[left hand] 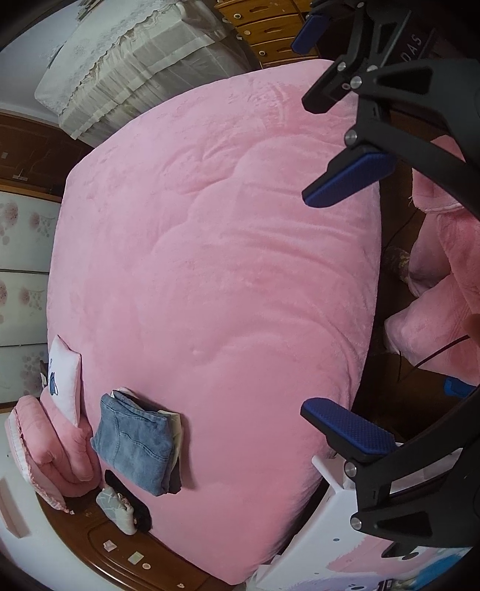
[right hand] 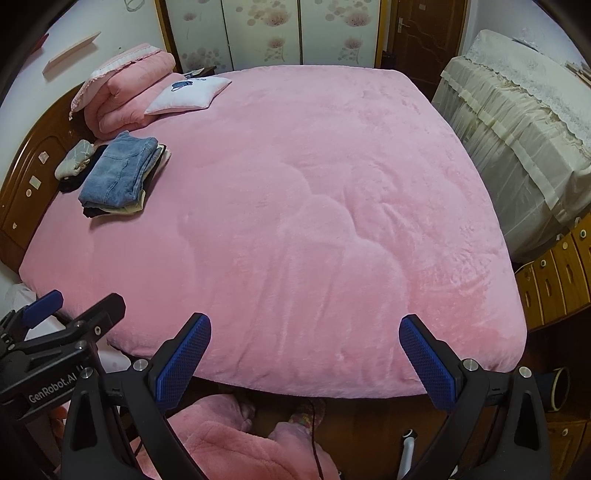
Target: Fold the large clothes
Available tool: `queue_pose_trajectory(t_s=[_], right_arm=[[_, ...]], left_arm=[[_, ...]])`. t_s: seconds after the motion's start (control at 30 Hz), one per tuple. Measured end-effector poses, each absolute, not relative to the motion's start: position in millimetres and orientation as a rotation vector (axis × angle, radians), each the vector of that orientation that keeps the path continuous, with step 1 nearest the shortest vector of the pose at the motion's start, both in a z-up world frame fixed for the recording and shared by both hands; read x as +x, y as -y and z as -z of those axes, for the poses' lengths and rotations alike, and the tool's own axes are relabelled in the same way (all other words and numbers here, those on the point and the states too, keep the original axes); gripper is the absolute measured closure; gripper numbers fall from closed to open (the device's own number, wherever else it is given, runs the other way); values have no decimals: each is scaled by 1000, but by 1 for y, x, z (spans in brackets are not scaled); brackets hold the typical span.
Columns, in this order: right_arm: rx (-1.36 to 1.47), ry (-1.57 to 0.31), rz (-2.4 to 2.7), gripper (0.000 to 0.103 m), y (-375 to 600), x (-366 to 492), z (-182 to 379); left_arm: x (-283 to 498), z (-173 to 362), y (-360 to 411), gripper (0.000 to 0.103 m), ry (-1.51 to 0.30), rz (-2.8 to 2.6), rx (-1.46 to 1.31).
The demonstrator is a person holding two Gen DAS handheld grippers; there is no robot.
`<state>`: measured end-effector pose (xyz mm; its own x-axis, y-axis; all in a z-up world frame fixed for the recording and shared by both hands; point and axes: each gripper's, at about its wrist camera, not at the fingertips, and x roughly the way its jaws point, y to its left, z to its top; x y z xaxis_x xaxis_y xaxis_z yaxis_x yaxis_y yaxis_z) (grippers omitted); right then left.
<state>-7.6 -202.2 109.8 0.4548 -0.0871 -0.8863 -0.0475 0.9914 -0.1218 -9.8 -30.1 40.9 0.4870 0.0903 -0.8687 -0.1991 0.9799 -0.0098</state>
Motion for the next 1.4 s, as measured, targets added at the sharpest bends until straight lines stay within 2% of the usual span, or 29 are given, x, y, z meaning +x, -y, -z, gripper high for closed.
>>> queue_pose_trajectory(t_s=[1.4], right_arm=[[-143,-1121,39,0,216,39,-95]], left_arm=[[28,-41,40,1,-1042,-187,-65]])
